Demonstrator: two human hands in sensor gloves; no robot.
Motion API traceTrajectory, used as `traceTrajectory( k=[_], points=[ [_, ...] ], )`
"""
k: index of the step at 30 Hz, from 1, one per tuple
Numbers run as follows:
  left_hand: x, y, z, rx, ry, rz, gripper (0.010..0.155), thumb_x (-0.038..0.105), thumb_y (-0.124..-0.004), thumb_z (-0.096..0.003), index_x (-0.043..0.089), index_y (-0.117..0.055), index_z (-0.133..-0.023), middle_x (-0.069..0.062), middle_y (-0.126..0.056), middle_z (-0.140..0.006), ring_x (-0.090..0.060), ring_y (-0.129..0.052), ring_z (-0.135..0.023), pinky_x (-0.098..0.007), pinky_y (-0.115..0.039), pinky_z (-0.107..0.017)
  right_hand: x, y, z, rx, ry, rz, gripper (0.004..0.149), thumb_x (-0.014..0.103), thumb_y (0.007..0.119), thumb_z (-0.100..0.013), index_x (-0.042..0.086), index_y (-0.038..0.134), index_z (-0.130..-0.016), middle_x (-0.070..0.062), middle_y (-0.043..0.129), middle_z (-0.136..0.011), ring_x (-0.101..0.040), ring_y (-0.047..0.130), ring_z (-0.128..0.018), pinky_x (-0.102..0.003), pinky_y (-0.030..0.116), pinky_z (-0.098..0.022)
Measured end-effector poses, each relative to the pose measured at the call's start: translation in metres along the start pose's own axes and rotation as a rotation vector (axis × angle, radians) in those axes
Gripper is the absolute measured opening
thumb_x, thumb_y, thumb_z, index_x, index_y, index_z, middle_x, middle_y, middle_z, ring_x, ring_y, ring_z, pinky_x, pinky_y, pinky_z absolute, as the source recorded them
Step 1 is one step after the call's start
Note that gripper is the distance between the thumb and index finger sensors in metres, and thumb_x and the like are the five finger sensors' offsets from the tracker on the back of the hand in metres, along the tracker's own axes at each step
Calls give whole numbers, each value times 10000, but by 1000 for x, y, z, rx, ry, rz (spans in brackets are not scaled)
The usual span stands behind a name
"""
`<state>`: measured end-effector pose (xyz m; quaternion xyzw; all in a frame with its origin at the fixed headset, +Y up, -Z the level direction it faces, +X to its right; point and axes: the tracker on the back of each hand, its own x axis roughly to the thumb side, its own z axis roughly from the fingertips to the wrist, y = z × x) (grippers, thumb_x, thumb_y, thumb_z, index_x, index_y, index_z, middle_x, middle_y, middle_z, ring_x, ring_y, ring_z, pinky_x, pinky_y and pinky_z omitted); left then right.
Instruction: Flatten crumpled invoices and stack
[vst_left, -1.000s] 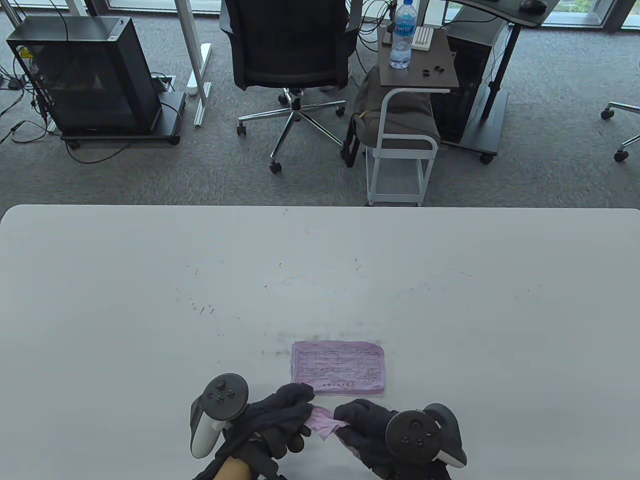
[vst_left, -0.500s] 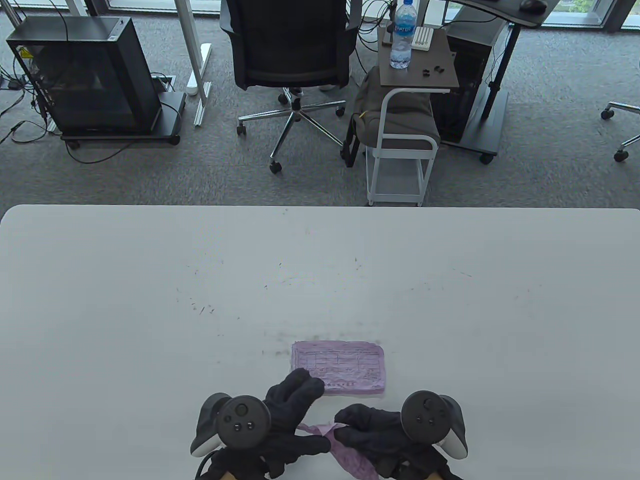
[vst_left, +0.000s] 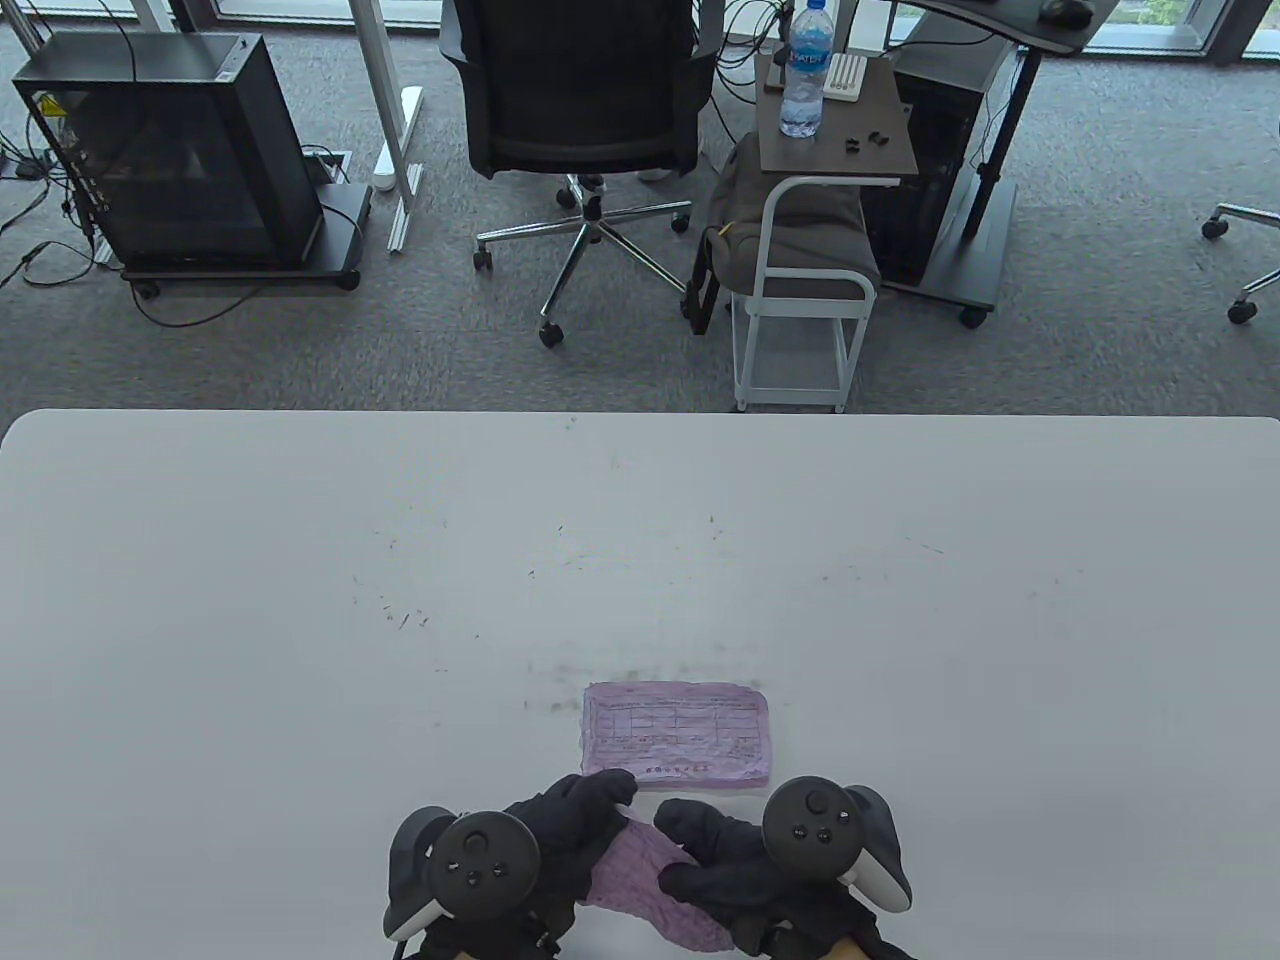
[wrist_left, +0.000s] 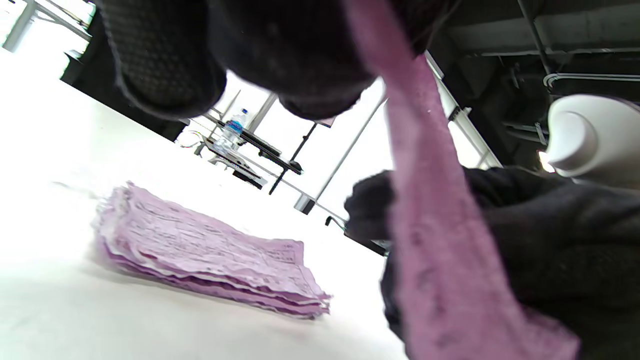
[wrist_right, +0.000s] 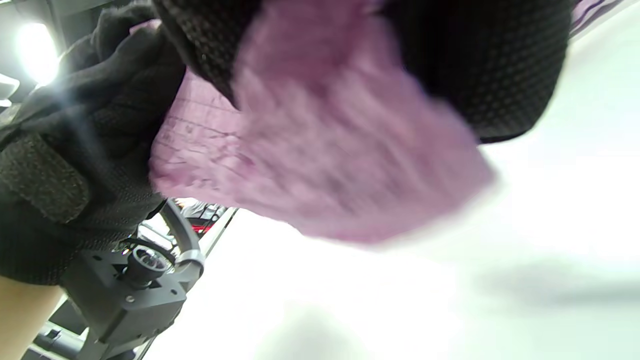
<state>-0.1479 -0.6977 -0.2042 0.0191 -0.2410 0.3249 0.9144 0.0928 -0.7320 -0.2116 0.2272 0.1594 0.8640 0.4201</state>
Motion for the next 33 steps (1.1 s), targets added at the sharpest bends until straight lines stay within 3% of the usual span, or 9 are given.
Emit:
traceTrajectory(
  k=[5, 9, 14, 17, 23, 27, 29, 31, 33],
  points=[
    [-18, 3, 2, 49, 114, 107, 425, 317, -677, -595, 142, -725, -980, -69, -921, -624, -90, -962, -155, -420, -890, -422, -3, -10, 2, -52, 14, -42, 400, 269, 821, -541, 121, 739, -903, -144, 831, -755, -317, 896, -563, -547, 836, -440],
    [-31, -1, 4, 53, 212, 228, 442, 359, -624, -610, 120, -723, -968, -55, -930, -571, -85, -959, -129, -404, -898, -394, -6, -21, 6, -119, -27, -93, 390, 293, 798, -544, 126, 729, -889, -351, 658, -967, -475, 808, -745, -575, 797, -490],
    [-41, -13, 4, 24, 330, 296, 450, 375, -592, -623, 99, -719, -954, -52, -927, -560, -75, -958, -127, -398, -901, -385, -18, -27, 12, -171, -6, -253, 417, 260, 803, -543, 82, 688, -901, -233, 921, -762, -363, 993, -540, -475, 898, -363],
    [-46, -22, 2, -32, 395, 276, 445, 361, -607, -625, 77, -728, -945, -65, -929, -563, -87, -970, -136, -411, -898, -389, -26, -26, 15, -207, 90, -86, 431, 265, 795, -545, 85, 675, -918, -99, 958, -639, -248, 1008, -428, -397, 908, -297],
    [-49, -43, -4, -255, 398, -7, 441, 343, -677, -611, 60, -751, -941, -119, -933, -611, -149, -1000, -189, -458, -875, -411, -38, -14, 8, -150, 261, 180, 418, 270, 794, -546, 79, 697, -906, -92, 951, -608, -240, 989, -396, -397, 893, -277],
    [-42, -49, -8, -337, 340, -197, 584, 335, -706, -608, 96, -513, -1105, -182, -773, -897, -228, -996, -454, -528, -804, -510, -39, -5, 4, -74, 317, 427, 415, 285, 794, -545, 95, 705, -903, -85, 952, -615, -239, 992, -405, -398, 896, -286],
    [-38, -51, -9, -353, 280, -242, 651, 337, -713, -604, 237, -372, -1150, -186, -582, -1043, -329, -907, -694, -569, -755, -559, -38, -1, 3, -55, 328, 466, 413, 282, 795, -544, 94, 708, -902, -89, 954, -618, -244, 993, -409, -403, 896, -289],
    [-33, -55, -11, -428, 191, -222, 612, 331, -722, -603, 416, -401, -1117, -167, -377, -1128, -430, -717, -893, -601, -672, -622, -37, 1, 1, -47, 327, 492, 413, 279, 794, -543, 97, 707, -903, -93, 953, -625, -249, 994, -417, -407, 896, -295],
    [-26, -61, -13, -517, 112, -226, 561, 314, -739, -598, 426, -500, -1093, -143, -235, -1162, -485, -542, -995, -644, -594, -663, -36, 2, 1, -43, 315, 505, 411, 277, 794, -541, 105, 709, -905, -102, 948, -649, -261, 992, -442, -419, 894, -311]
  ],
)
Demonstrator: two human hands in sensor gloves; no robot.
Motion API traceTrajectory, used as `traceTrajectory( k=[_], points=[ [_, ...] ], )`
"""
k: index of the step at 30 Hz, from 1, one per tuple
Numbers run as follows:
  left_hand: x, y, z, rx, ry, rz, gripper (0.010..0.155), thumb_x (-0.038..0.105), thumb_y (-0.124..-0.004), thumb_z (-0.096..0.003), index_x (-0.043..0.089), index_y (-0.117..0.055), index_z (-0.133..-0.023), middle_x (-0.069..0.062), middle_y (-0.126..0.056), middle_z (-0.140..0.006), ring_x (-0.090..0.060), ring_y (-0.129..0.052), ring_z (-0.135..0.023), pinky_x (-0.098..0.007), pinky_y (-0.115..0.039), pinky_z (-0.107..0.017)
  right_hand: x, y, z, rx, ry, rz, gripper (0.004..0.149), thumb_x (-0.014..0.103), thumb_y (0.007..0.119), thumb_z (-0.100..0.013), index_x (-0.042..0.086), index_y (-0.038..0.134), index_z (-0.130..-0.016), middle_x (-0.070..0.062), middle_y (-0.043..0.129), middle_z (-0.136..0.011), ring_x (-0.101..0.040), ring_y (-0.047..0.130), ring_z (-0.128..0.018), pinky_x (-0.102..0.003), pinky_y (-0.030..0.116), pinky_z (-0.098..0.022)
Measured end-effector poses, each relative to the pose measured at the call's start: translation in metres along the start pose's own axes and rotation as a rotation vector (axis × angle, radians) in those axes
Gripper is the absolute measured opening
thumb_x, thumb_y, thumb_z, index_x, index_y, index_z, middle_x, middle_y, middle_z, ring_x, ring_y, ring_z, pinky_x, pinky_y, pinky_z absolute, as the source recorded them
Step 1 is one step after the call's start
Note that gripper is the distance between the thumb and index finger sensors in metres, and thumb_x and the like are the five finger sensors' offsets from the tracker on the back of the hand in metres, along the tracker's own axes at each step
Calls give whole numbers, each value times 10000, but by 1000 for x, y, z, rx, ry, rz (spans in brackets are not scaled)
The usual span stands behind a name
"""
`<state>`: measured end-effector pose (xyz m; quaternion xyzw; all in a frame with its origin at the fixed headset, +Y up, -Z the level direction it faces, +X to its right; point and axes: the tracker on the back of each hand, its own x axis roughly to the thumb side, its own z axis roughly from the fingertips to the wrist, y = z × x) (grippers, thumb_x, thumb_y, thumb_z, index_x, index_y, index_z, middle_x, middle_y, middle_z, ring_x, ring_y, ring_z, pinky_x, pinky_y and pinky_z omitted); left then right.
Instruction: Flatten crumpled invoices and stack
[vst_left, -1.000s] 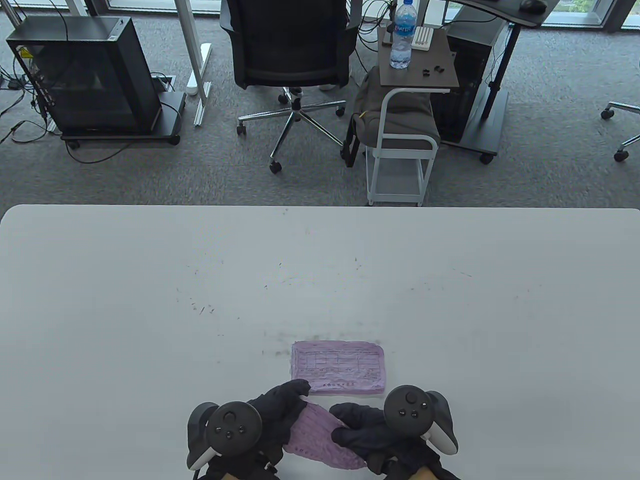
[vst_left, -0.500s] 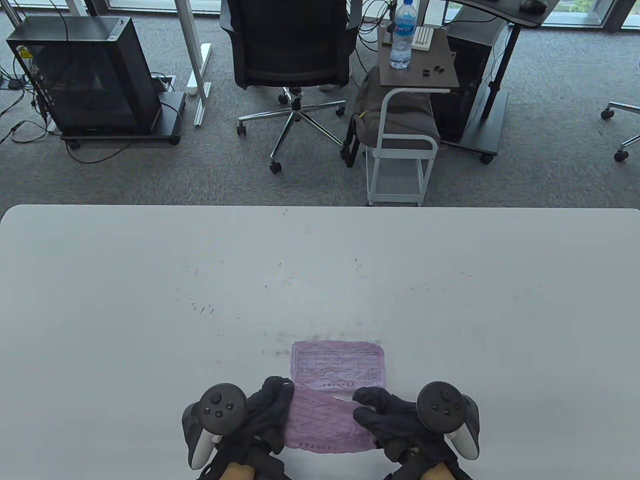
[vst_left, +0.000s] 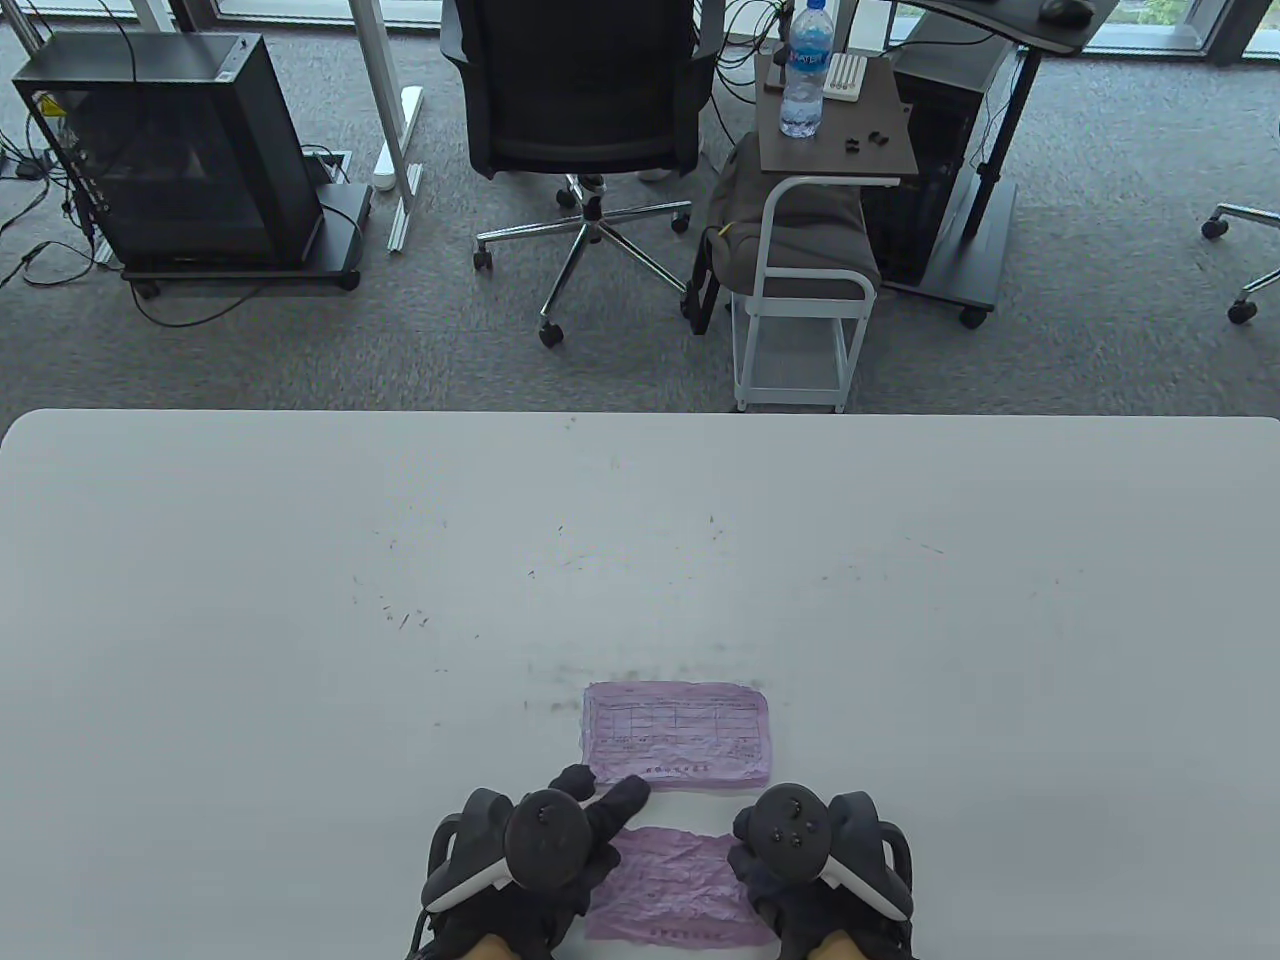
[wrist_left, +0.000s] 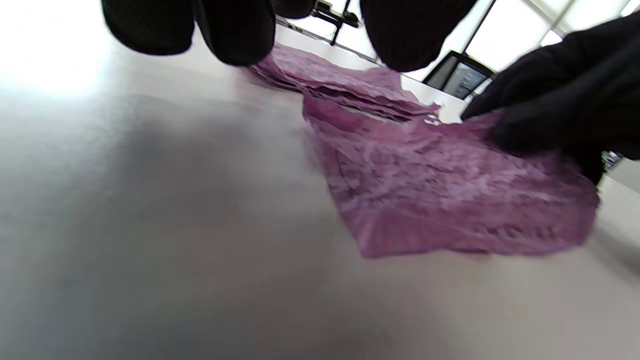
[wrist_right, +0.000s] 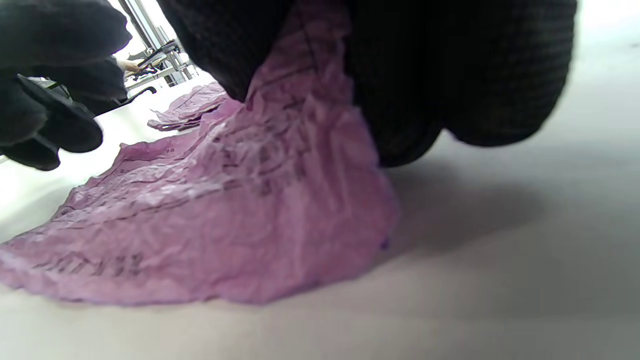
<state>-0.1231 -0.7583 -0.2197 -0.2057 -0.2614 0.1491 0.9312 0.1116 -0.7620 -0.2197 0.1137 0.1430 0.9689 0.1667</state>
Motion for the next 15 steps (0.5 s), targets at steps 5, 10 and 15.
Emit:
traceTrajectory(
  k=[5, 10, 15],
  points=[
    [11, -17, -10, -260, 85, -199, 598, 356, -732, -599, 394, -439, -1119, -173, -28, -1125, -600, -290, -1015, -703, -481, -681, 3, 2, -1, -11, -52, -13, 412, 274, 791, -537, 115, 707, -908, -107, 940, -676, -273, 987, -470, -432, 892, -334],
    [5, -21, -13, -348, 178, -179, 673, 439, -733, -587, 397, -319, -1116, -195, 19, -1110, -617, -160, -1001, -725, -418, -678, 5, 2, -1, -24, -64, -17, 439, 250, 803, -531, 107, 678, -927, -126, 918, -722, -290, 976, -514, -448, 886, -363],
    [0, -18, -12, -385, 267, -183, 707, 448, -734, -571, 403, -272, -1104, -198, 5, -1114, -617, -161, -1004, -723, -440, -677, 1, 1, -1, -29, -15, 1, 457, 225, 824, -519, 105, 672, -933, -146, 901, -753, -299, 964, -541, -460, 878, -384]
  ],
)
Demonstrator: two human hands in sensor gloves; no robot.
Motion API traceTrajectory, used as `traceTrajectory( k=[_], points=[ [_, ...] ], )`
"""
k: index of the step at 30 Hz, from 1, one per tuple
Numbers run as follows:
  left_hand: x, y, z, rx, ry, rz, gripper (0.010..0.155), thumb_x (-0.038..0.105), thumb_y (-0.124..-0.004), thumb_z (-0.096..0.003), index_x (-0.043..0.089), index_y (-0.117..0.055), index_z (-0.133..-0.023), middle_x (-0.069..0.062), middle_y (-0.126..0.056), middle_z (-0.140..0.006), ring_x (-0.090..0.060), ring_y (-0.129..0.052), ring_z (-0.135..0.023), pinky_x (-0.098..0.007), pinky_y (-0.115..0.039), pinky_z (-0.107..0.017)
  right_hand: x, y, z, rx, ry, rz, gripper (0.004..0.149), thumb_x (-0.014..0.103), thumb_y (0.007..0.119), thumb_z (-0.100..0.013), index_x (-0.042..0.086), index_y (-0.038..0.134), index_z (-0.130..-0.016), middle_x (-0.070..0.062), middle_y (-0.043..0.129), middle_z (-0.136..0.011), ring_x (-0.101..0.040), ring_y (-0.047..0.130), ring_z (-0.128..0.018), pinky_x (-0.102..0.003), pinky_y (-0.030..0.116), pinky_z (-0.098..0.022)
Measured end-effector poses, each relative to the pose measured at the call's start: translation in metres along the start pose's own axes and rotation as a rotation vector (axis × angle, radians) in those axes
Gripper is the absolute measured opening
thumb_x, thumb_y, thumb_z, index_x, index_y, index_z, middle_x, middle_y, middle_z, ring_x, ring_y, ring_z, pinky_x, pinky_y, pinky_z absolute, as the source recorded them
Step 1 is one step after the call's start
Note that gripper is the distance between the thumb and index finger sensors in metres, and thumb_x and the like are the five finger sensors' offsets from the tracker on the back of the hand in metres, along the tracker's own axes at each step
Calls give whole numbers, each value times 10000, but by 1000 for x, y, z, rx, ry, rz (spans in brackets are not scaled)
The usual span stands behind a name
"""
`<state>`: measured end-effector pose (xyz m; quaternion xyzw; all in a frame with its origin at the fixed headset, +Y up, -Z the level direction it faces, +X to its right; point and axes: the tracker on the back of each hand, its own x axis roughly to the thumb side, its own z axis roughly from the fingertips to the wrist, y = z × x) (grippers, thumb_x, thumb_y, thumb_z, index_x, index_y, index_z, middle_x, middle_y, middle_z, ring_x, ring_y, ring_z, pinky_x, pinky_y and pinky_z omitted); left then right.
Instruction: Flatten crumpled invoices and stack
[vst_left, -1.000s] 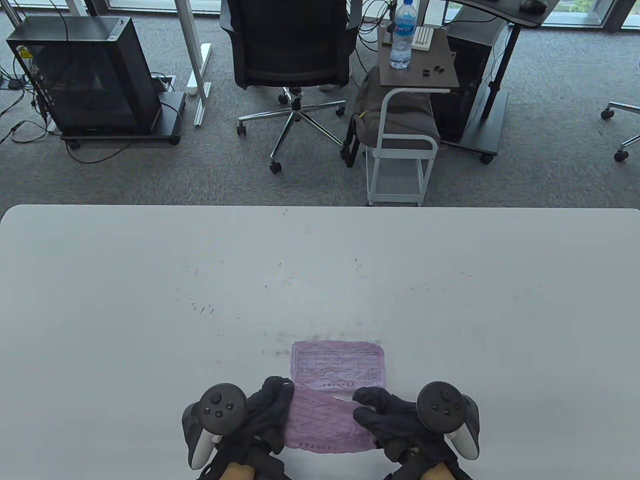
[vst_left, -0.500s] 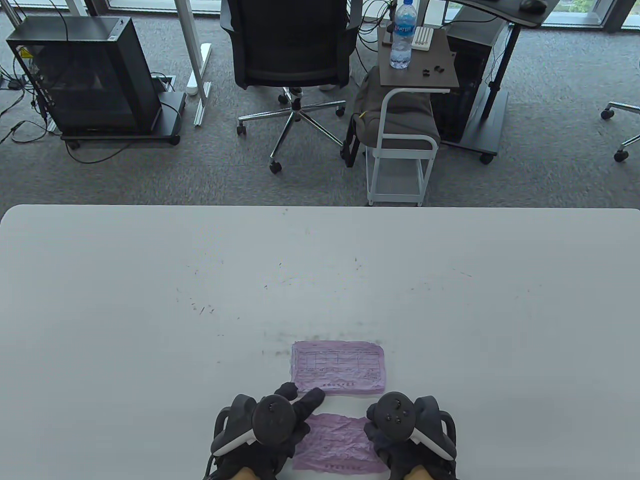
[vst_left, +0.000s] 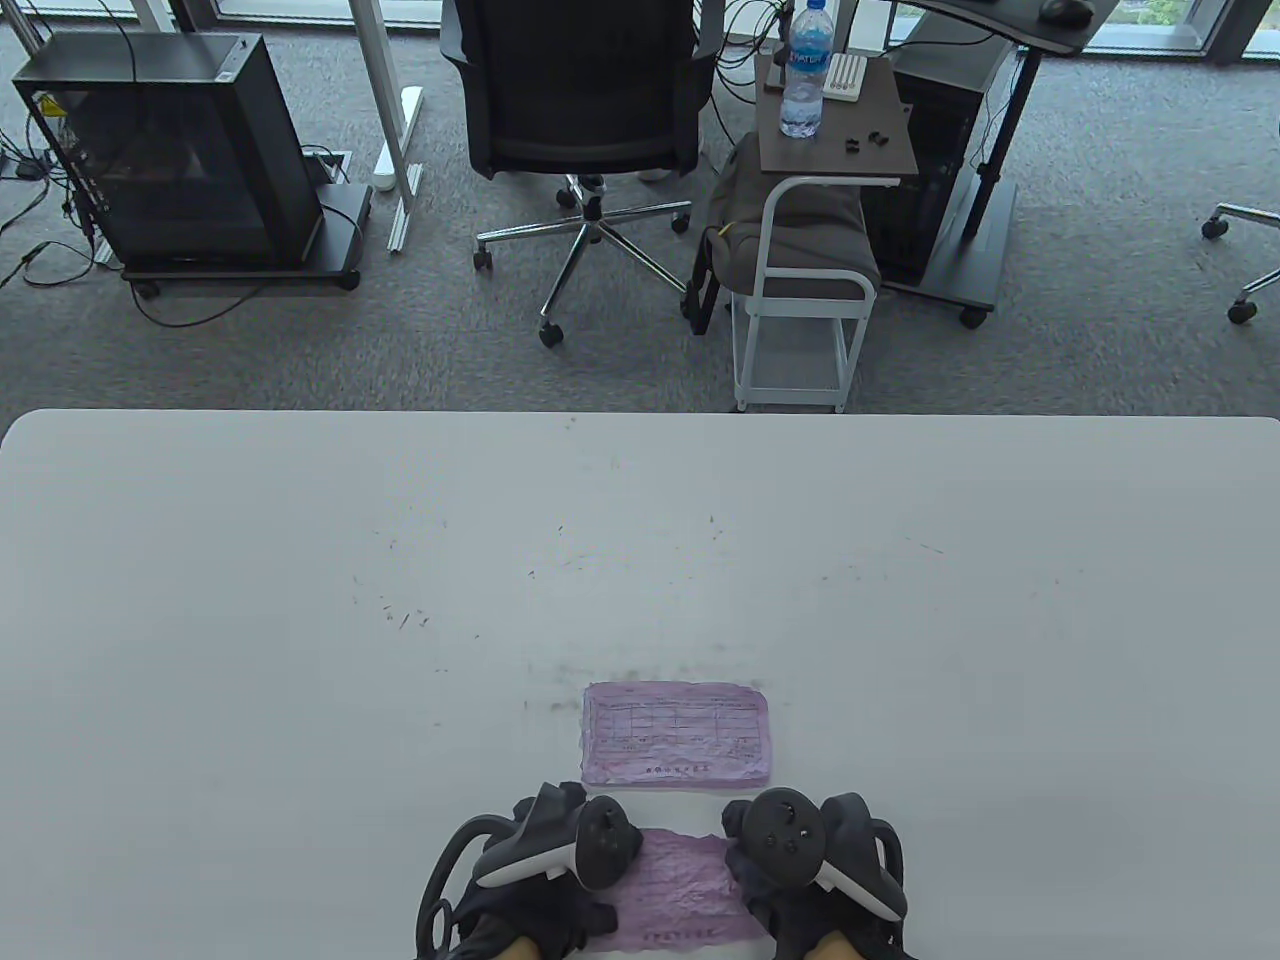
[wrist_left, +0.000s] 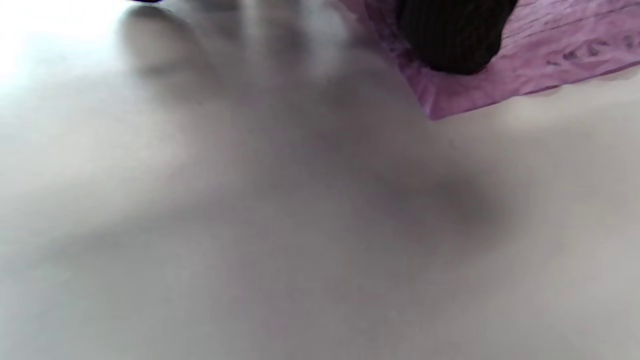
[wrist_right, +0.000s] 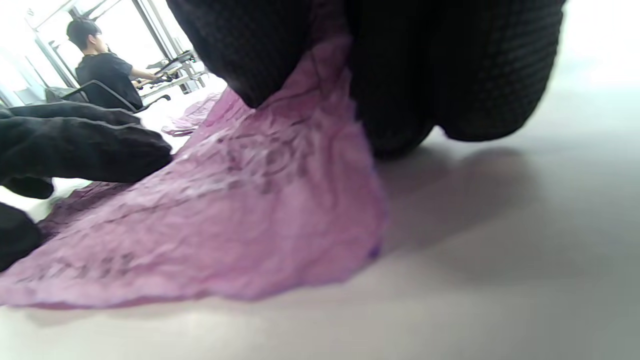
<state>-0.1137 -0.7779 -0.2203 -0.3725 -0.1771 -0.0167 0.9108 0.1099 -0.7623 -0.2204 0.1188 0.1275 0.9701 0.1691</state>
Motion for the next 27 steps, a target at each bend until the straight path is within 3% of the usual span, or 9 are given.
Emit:
traceTrajectory(
  k=[11, 18, 21, 27],
  points=[
    [-12, -2, -1, -63, 59, 70, 737, 456, -718, -562, 414, -194, -1079, -163, 66, -1085, -601, -69, -987, -721, -393, -681, -7, -4, 2, 8, 144, 52, 412, 246, 837, -527, 110, 724, -899, -151, 916, -719, -300, 969, -513, -460, 883, -360],
    [-14, -3, -1, -69, 47, 78, 757, 471, -735, -552, 419, -192, -1077, -150, 72, -1084, -592, -49, -985, -718, -372, -682, -7, -13, 5, -55, 152, 71, 489, 304, 812, -551, 73, 650, -951, -297, 712, -903, -411, 865, -655, -474, 864, -395],
    [-14, -3, -1, -67, 42, 79, 762, 474, -743, -545, 422, -199, -1075, -149, 67, -1085, -592, -43, -985, -722, -366, -680, 8, -19, 8, -118, -24, 72, 460, 329, 795, -555, 83, 683, -927, -286, 699, -921, -416, 852, -677, -481, 861, -410],
    [-15, -3, -1, -74, 32, 72, 794, 484, -765, -532, 416, -192, -1078, -159, 75, -1082, -606, -39, -979, -731, -362, -677, 60, 3, 14, 68, -461, 186, 426, 368, 746, -564, 128, 704, -913, -232, 650, -1004, -443, 768, -803, -568, 820, -485]
  ],
)
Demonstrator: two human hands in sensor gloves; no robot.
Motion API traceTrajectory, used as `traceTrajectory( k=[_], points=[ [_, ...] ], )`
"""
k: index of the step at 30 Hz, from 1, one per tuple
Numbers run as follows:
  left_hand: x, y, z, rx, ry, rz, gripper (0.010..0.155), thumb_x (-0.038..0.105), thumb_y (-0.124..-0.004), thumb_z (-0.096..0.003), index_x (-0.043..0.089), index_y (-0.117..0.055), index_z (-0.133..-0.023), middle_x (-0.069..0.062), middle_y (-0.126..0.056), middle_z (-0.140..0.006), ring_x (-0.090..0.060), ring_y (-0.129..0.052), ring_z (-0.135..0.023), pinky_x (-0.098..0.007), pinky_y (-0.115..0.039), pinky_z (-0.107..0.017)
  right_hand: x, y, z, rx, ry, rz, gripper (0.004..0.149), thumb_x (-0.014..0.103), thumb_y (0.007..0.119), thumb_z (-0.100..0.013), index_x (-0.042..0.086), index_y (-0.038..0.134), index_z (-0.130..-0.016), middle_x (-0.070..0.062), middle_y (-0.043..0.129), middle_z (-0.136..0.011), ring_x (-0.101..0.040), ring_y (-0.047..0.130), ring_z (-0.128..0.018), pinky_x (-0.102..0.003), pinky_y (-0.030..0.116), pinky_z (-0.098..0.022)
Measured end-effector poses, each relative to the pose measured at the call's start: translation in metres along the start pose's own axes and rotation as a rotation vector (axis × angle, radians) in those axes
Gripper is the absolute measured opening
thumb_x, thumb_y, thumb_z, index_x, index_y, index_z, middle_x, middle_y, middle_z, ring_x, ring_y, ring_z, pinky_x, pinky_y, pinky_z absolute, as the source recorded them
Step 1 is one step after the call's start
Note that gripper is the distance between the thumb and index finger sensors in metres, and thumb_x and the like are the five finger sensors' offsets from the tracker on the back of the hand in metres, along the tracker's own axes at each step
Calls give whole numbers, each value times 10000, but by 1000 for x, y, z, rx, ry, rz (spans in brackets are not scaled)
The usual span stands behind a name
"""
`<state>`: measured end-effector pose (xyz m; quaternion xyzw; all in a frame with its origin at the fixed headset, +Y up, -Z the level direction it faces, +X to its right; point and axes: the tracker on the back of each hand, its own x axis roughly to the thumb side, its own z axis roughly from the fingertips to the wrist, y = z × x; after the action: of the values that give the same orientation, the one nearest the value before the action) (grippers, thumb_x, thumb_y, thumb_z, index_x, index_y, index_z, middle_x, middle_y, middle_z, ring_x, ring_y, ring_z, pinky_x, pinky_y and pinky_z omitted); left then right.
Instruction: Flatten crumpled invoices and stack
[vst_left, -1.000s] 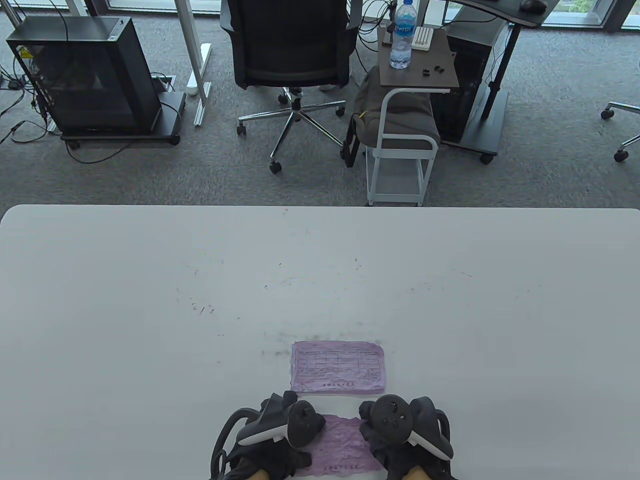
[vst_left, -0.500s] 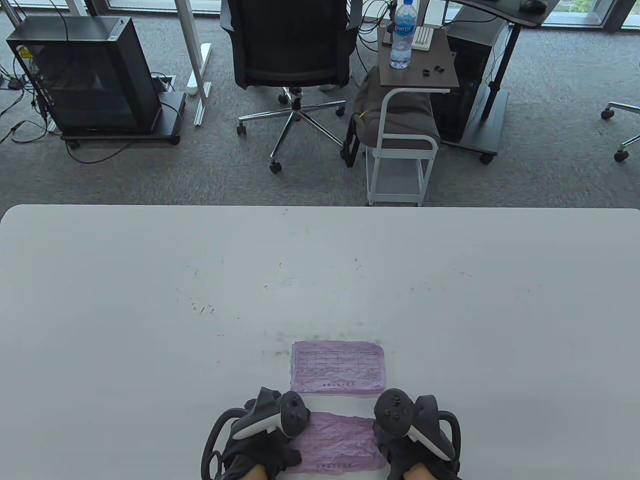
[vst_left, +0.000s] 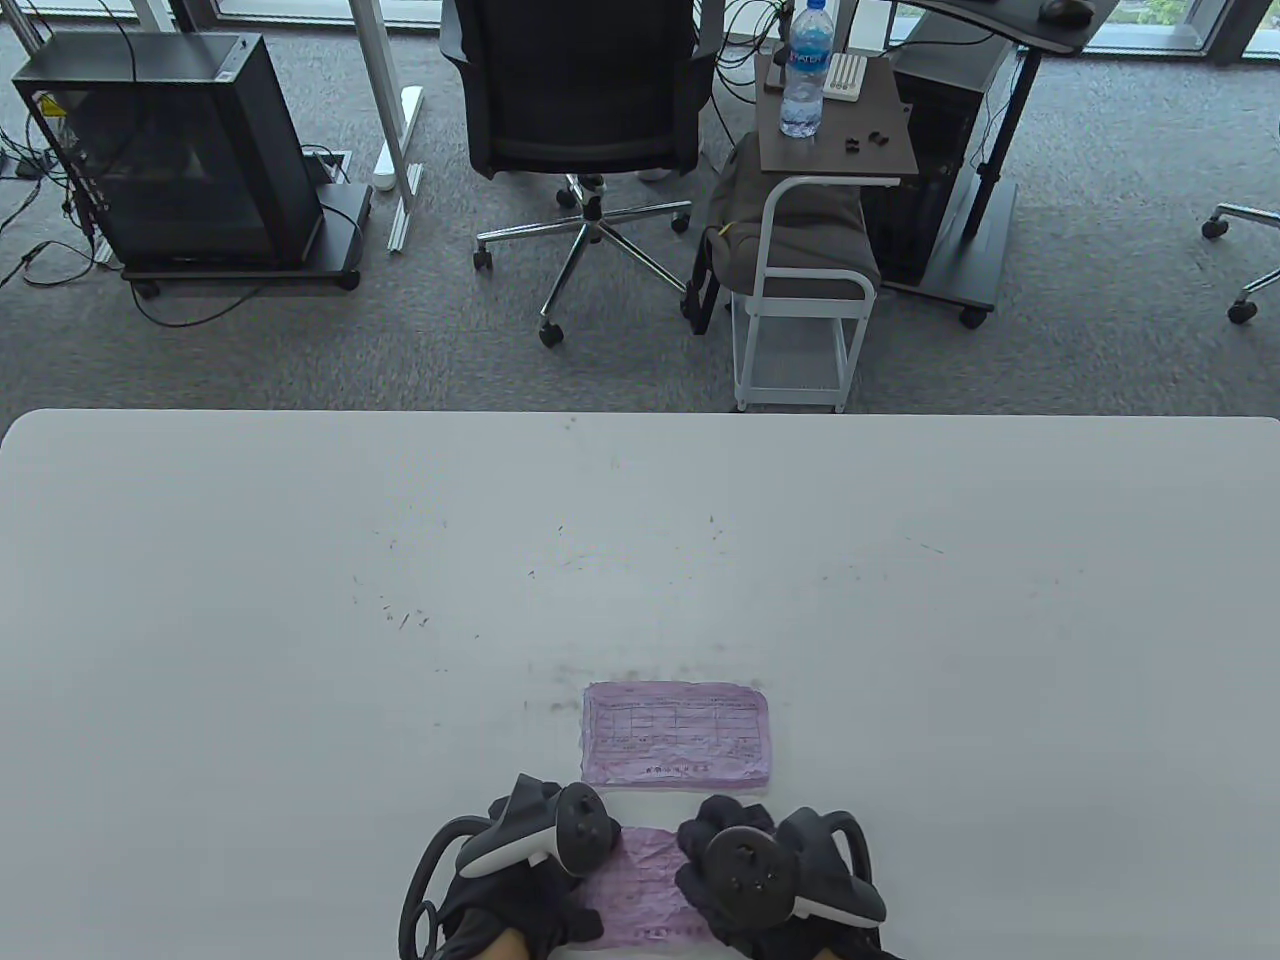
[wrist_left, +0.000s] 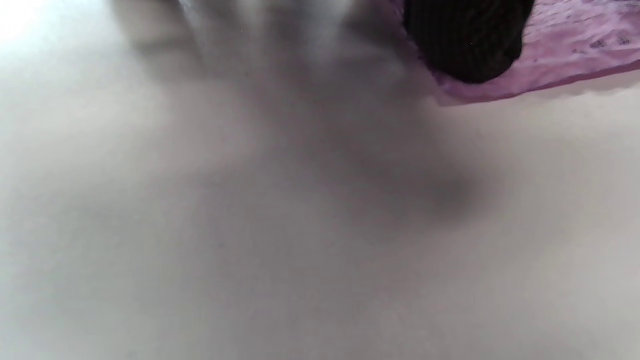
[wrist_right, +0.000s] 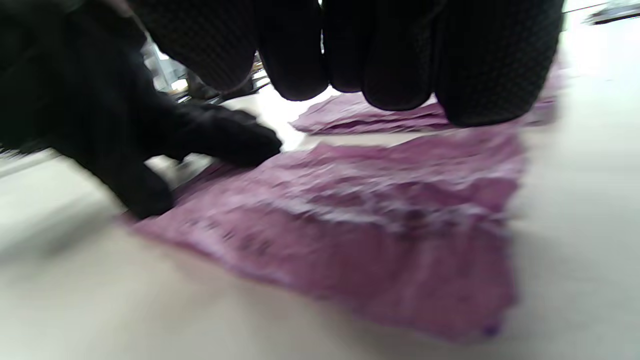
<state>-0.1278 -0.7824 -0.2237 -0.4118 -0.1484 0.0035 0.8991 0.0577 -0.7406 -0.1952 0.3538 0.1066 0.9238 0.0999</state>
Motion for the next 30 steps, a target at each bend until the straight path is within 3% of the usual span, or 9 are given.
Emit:
traceTrajectory(
  k=[4, 8, 10, 14, 21, 30],
  points=[
    [0, 0, 0, -4, -2, 0, 800, 484, -768, -531, 413, -188, -1077, -161, 79, -1080, -610, -35, -976, -734, -358, -676, 27, 14, -9, 142, -170, 66, 395, 353, 741, -559, 177, 722, -912, -188, 609, -1056, -443, 695, -880, -595, 756, -562],
    [0, 0, 0, -8, -6, 15, 799, 481, -771, -531, 417, -189, -1074, -156, 85, -1076, -605, -19, -970, -735, -340, -673, 36, 27, -15, 269, -198, 76, 438, 374, 721, -567, 209, 664, -969, -187, 531, -1106, -467, 613, -922, -616, 704, -590],
    [0, 0, 0, -7, -7, 13, 800, 482, -771, -532, 416, -187, -1075, -158, 84, -1075, -605, -21, -971, -736, -340, -673, 35, 35, -18, 382, -160, 76, 471, 394, 710, -576, 200, 615, -995, -176, 467, -1115, -462, 521, -935, -627, 650, -598],
    [0, 1, 0, -14, -4, 20, 801, 483, -771, -533, 418, -182, -1073, -153, 90, -1072, -602, -12, -967, -735, -334, -672, 27, 29, -19, 419, -95, -22, 467, 426, 692, -588, 187, 642, -986, -129, 517, -1091, -427, 521, -934, -618, 633, -603],
    [1, 1, 0, -13, -10, 30, 802, 483, -771, -535, 413, -182, -1075, -157, 91, -1070, -607, -4, -960, -742, -323, -666, 8, 22, -16, 440, 61, -58, 359, 448, 704, -588, 212, 785, -847, -56, 715, -950, -374, 689, -821, -616, 713, -551],
    [2, 1, 0, -10, -20, 26, 800, 479, -769, -541, 401, -184, -1081, -174, 88, -1070, -626, -12, -956, -753, -326, -661, -32, 17, 1, 513, 350, -160, 350, 491, 697, -592, 211, 874, -707, -42, 860, -768, -357, 833, -677, -645, 742, -505]
  ],
)
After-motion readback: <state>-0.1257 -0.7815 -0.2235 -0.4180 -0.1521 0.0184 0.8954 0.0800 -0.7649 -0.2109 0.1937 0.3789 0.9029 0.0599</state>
